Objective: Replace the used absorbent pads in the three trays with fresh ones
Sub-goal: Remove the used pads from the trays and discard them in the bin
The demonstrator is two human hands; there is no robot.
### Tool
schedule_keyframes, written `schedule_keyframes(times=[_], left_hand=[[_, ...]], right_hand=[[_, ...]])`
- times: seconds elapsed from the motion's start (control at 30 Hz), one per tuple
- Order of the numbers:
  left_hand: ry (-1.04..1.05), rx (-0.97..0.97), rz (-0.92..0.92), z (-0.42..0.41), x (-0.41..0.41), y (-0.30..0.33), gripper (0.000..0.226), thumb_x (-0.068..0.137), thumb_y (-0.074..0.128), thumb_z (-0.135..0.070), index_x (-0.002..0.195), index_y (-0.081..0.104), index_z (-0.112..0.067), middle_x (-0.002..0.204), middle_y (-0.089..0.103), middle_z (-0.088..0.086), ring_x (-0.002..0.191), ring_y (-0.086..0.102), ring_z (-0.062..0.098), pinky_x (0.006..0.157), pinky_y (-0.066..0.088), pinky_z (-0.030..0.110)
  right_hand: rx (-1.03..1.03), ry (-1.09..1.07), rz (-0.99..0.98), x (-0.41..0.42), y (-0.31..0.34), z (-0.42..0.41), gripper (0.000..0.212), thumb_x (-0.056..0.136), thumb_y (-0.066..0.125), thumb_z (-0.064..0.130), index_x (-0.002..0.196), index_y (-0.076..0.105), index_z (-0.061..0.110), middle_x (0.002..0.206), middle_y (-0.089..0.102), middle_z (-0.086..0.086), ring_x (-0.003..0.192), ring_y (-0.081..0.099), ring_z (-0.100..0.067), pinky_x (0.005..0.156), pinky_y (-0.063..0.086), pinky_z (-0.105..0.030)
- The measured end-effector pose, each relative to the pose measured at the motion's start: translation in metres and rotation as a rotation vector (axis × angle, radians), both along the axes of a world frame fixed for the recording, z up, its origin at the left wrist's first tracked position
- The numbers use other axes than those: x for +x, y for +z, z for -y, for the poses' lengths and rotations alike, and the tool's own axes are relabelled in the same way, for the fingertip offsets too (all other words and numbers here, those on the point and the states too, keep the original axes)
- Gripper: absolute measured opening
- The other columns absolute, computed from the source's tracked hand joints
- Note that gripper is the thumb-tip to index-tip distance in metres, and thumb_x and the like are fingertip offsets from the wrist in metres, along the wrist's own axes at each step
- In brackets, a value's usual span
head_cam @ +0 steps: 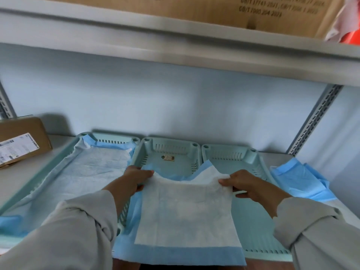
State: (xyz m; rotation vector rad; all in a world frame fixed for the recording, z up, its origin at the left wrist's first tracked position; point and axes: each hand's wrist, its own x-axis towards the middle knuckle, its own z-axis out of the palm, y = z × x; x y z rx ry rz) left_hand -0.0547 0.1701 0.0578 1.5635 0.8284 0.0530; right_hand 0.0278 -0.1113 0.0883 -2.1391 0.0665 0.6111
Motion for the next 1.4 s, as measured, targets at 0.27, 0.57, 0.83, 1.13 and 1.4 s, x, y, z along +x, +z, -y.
schedule_keyframes(times=[0.27,0.57,0.83,1.13,1.4], left_hand=[[-0.229,0.427,0.059,-0.019,-0.011,0.064,0.014,0.084,0.070,-0.024,0.079,0.058,-0.021,0.079,0.047,0.000,0.086,0.046,0.019,0.065,0.038,0.024],[-0.368,0.480,-0.048,-0.013,-0.016,0.102,0.022,0.085,0.069,-0.028,0.102,0.066,-0.013,0.097,0.050,0.004,0.068,0.044,0.010,0.053,0.033,0.018],[-0.147,-0.022,0.090,0.008,0.002,0.082,0.007,0.086,0.068,-0.007,0.092,0.069,-0.010,0.079,0.056,0.007,0.066,0.049,0.013,0.055,0.055,0.029],[0.116,0.025,0.781,0.023,0.028,0.112,0.020,0.091,0.060,-0.004,0.108,0.069,-0.007,0.090,0.066,0.004,0.080,0.060,0.013,0.067,0.055,0.015],[0.001,0.346,0.134,0.029,-0.015,-0.016,0.018,0.084,0.061,-0.002,0.098,0.073,-0.004,0.070,0.064,0.015,0.055,0.050,0.023,0.058,0.042,0.024]], right_hand=[[0.427,-0.321,0.035,-0.002,0.044,-0.008,0.021,0.080,0.075,0.017,0.076,0.056,0.012,0.068,0.057,-0.006,0.036,0.056,-0.012,0.035,0.044,-0.017],[0.666,-0.427,0.133,-0.008,0.074,-0.016,0.018,0.081,0.074,0.016,0.083,0.057,0.013,0.081,0.058,-0.004,0.074,0.066,-0.022,0.081,0.056,-0.036],[0.700,-0.575,0.247,0.009,0.053,-0.006,0.025,0.083,0.070,0.015,0.070,0.048,0.017,0.075,0.055,0.002,0.059,0.069,-0.008,0.059,0.040,-0.024],[1.088,-0.660,0.517,0.023,0.084,-0.012,0.032,0.081,0.064,0.009,0.057,0.046,0.017,0.067,0.045,-0.001,0.070,0.054,-0.018,0.073,0.052,-0.023],[0.262,-0.419,0.102,-0.021,-0.040,0.026,0.019,0.087,0.066,0.017,0.096,0.054,0.006,0.097,0.062,-0.015,0.076,0.061,-0.025,0.065,0.042,-0.030]])
